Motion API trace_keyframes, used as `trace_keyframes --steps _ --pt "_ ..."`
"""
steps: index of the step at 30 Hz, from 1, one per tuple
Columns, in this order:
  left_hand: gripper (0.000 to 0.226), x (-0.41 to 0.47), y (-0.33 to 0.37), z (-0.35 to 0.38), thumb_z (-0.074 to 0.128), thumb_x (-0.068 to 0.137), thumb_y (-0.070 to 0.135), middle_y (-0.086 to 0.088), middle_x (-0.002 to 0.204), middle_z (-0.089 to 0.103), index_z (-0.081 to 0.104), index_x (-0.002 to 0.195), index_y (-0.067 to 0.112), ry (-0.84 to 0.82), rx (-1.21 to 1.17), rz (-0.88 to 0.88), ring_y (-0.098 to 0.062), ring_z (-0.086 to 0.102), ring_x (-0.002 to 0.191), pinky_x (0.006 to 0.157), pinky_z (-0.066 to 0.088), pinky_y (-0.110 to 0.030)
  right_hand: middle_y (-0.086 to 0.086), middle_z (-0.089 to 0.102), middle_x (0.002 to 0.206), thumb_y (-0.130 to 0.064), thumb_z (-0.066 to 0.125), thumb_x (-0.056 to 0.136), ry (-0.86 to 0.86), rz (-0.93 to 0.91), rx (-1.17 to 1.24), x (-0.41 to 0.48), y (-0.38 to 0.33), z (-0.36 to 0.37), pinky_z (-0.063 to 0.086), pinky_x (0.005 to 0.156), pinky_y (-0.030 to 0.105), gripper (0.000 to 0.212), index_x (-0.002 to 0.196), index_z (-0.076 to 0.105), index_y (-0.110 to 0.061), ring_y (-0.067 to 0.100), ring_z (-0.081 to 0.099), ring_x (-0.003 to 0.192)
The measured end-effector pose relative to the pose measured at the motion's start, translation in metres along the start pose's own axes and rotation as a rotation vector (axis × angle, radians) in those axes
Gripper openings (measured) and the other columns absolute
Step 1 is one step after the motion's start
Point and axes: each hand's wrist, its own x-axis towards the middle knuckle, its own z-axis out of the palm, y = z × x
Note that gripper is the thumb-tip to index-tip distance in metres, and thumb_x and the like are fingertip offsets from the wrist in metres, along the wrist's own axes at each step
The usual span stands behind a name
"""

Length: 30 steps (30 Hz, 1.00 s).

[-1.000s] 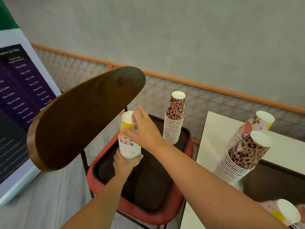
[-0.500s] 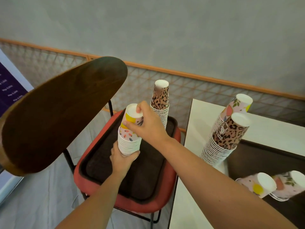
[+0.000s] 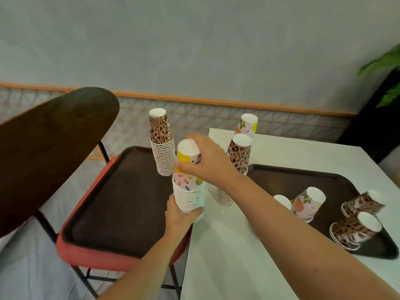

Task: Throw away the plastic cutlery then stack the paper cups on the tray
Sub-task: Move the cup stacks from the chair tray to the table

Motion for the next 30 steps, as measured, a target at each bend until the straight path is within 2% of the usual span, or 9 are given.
trace_keyframes --steps 3,5,8,10,15,21,25,28,30 --pt "0.084 -0.042 0.014 0.031 0.089 0.044 0.036 0.009 0.12 0.062 0.048 0.117 0.041 -0.138 -0.076 0.015 -0.012 0.061 0.111 0.092 0.052 -0.038 0.005 0.051 0.121 -0.042 0.072 0.076 -0.072 0.095 -0.071 -0.029 0.021 -0.024 0.045 0.092 0.042 0.061 0.126 0.045 -0.018 0.024 0.051 0.111" --pt "0.082 -0.065 0.01 0.049 0.088 0.048 0.027 0.005 0.12 0.064 0.05 0.121 0.032 -0.221 -0.078 0.033 -0.015 0.062 0.111 0.092 0.053 -0.04 0.006 0.052 0.119 -0.042 0.073 0.075 -0.129 0.125 -0.118 -0.05 0.033 -0.037 0.045 0.09 0.043 0.061 0.123 0.045 -0.017 0.025 0.051 0.109" --pt "0.086 -0.092 -0.004 0.075 0.092 0.043 0.042 0.003 0.116 0.065 0.052 0.118 0.034 -0.263 -0.001 -0.018 -0.015 0.064 0.106 0.089 0.053 -0.048 0.005 0.049 0.125 -0.042 0.075 0.073 -0.241 0.177 -0.205 -0.08 0.048 -0.056 0.044 0.091 0.039 0.068 0.128 0.042 -0.018 0.024 0.049 0.113" --pt "0.089 -0.102 -0.009 0.09 0.09 0.038 0.051 0.005 0.113 0.065 0.053 0.117 0.035 -0.283 0.072 -0.033 -0.013 0.064 0.103 0.085 0.055 -0.043 0.002 0.045 0.13 -0.043 0.075 0.071 -0.289 0.215 -0.257 -0.097 0.055 -0.067 0.044 0.094 0.039 0.076 0.133 0.038 -0.02 0.022 0.047 0.116" --pt "0.09 -0.126 0.004 0.113 0.088 0.038 0.051 0.008 0.111 0.064 0.052 0.117 0.031 -0.319 0.153 -0.014 -0.009 0.064 0.101 0.082 0.057 -0.037 0.0 0.043 0.127 -0.051 0.075 0.068 -0.338 0.247 -0.366 -0.124 0.065 -0.091 0.046 0.092 0.041 0.085 0.137 0.034 -0.025 0.022 0.048 0.119" --pt "0.099 -0.129 -0.007 0.113 0.087 0.037 0.06 0.009 0.122 0.057 0.044 0.124 0.039 -0.385 0.245 -0.038 -0.013 0.057 0.115 0.091 0.053 -0.041 0.002 0.039 0.131 -0.058 0.068 0.073 -0.345 0.208 -0.399 -0.131 0.055 -0.107 0.044 0.095 0.043 0.074 0.132 0.041 -0.023 0.025 0.04 0.123" --pt "0.104 -0.135 0.026 0.085 0.085 0.058 0.031 0.009 0.139 0.034 0.024 0.142 0.036 -0.44 0.346 -0.123 -0.018 0.04 0.129 0.103 0.044 -0.036 0.005 0.044 0.129 -0.052 0.062 0.082 -0.171 0.085 -0.352 -0.118 0.034 -0.105 0.042 0.096 0.041 0.058 0.127 0.047 -0.02 0.025 0.041 0.12" --pt "0.084 -0.127 0.036 0.06 0.065 0.074 0.0 -0.005 0.136 0.036 0.025 0.144 0.023 -0.376 0.314 -0.18 -0.025 0.044 0.122 0.089 0.048 -0.029 0.006 0.047 0.123 -0.042 0.062 0.085 -0.094 0.001 -0.243 -0.104 0.016 -0.088 0.041 0.092 0.034 0.046 0.121 0.052 -0.015 0.023 0.045 0.115" --pt "0.072 -0.116 0.039 0.041 0.057 0.077 -0.007 -0.005 0.124 0.043 0.032 0.14 0.018 -0.292 0.296 -0.158 -0.021 0.048 0.108 0.083 0.045 -0.025 0.005 0.048 0.121 -0.039 0.063 0.085 -0.1 -0.02 -0.181 -0.093 0.006 -0.07 0.041 0.091 0.033 0.042 0.119 0.053 -0.016 0.022 0.047 0.113"
